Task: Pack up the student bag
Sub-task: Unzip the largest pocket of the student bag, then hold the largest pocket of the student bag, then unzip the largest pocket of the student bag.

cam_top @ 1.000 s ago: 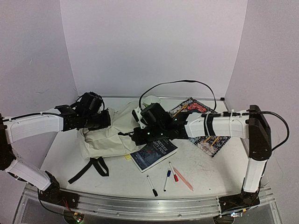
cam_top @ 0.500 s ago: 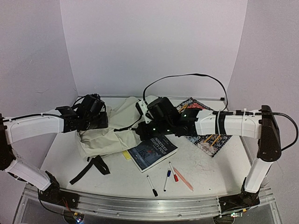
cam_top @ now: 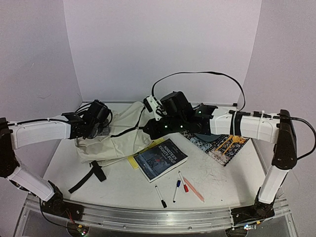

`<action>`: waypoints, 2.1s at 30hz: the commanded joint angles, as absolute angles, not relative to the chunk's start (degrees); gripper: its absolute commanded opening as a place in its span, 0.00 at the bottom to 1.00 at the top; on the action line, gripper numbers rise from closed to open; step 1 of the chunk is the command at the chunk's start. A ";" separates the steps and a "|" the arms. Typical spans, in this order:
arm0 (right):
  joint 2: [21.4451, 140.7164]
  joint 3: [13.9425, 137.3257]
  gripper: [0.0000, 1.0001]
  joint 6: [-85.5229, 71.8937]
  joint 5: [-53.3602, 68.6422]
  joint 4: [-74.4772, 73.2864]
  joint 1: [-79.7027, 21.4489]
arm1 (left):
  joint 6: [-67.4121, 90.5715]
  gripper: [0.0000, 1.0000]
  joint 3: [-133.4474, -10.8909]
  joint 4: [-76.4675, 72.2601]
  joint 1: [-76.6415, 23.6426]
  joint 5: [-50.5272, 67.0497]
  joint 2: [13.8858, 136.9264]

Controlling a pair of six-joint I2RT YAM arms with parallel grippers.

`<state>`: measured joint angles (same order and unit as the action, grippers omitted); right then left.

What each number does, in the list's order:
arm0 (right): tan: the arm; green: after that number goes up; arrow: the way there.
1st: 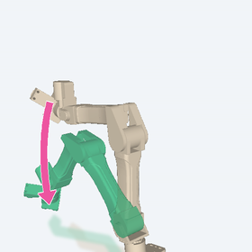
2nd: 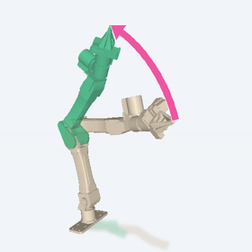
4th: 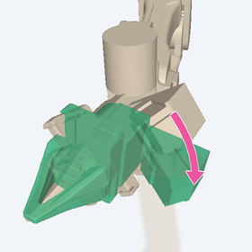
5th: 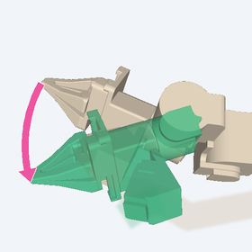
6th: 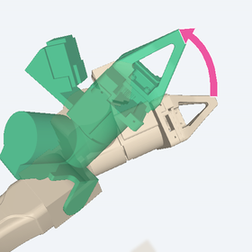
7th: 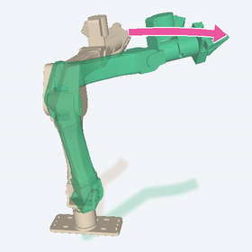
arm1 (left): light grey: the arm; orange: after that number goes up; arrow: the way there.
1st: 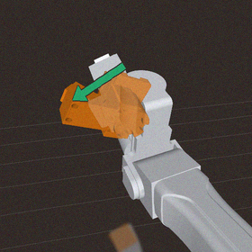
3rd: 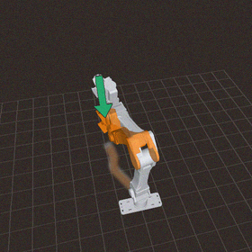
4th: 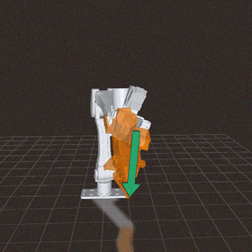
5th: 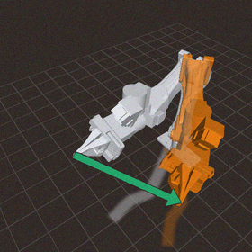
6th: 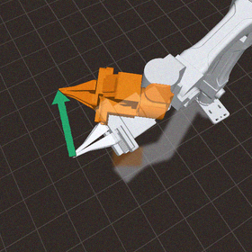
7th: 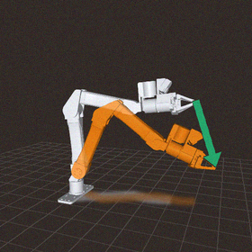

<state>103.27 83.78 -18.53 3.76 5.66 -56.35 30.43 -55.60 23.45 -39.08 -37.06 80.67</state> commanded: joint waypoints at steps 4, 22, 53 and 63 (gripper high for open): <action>108.20 92.44 0.00 -16.80 14.50 4.16 -59.19 | 28.19 0.10 -61.61 24.82 -32.55 -43.72 85.69; 115.67 97.01 0.00 -18.04 14.69 7.12 -60.83 | 48.23 0.62 -54.50 17.98 -32.00 -10.57 71.10; 115.16 94.08 0.00 -15.98 8.47 7.43 -61.56 | 73.31 0.21 -33.03 4.71 -35.60 -0.90 61.45; 107.89 87.93 0.00 -13.96 -4.48 4.71 -59.99 | 59.17 0.00 -41.30 23.76 -34.34 -14.60 59.28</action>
<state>114.19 89.68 -15.14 3.07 6.81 -61.15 67.50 -35.22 15.06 -35.37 -5.36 60.36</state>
